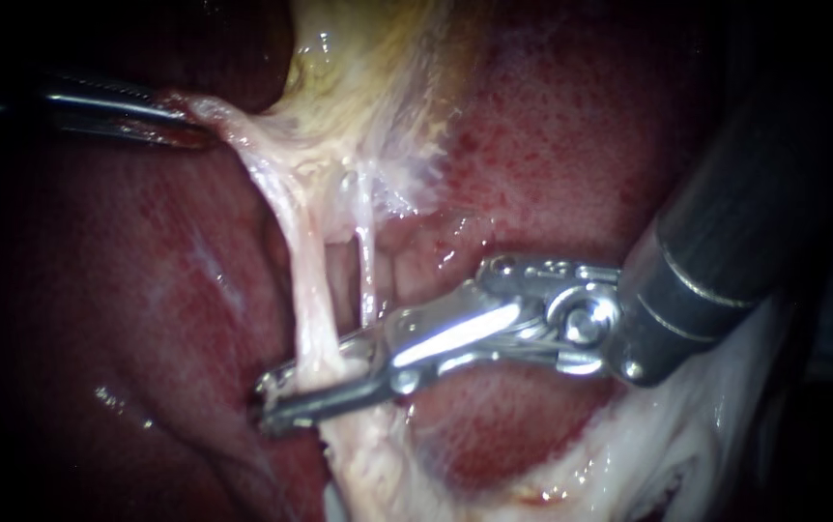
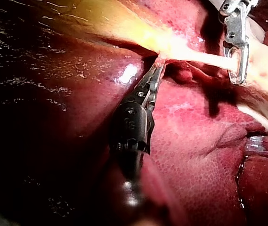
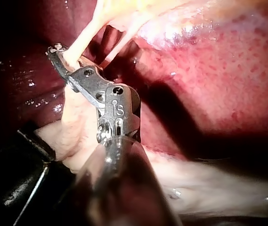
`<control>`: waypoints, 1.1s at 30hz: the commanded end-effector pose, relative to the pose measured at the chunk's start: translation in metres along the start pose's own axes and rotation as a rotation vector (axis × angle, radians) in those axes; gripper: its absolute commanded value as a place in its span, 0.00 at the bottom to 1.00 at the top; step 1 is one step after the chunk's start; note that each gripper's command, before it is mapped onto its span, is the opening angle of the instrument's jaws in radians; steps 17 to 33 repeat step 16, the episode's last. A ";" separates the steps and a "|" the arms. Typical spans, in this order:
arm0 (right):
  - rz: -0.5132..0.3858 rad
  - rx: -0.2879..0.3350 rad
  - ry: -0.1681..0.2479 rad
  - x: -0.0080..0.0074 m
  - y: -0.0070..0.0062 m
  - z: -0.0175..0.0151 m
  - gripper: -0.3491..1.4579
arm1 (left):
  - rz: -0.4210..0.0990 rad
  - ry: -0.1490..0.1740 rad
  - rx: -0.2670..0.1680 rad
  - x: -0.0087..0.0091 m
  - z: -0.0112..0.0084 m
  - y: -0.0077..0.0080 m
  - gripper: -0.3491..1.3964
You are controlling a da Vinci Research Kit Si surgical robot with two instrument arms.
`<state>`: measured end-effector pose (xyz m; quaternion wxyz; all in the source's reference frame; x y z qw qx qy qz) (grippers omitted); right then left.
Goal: Clipping second clip left tube
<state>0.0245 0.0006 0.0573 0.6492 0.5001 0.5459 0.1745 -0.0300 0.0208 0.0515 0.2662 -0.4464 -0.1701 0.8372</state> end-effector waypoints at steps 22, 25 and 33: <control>0.104 0.017 0.019 0.0000 0.0002 0.0001 0.00 | -0.001 0.000 0.001 0.0001 0.0002 -0.0001 0.00; 0.104 0.017 0.019 0.0000 0.0002 0.0001 0.00 | -0.001 0.000 0.001 0.0001 0.0002 -0.0001 0.00; 0.104 0.017 0.019 0.0000 0.0002 0.0001 0.00 | -0.001 0.000 0.001 0.0001 0.0002 -0.0001 0.00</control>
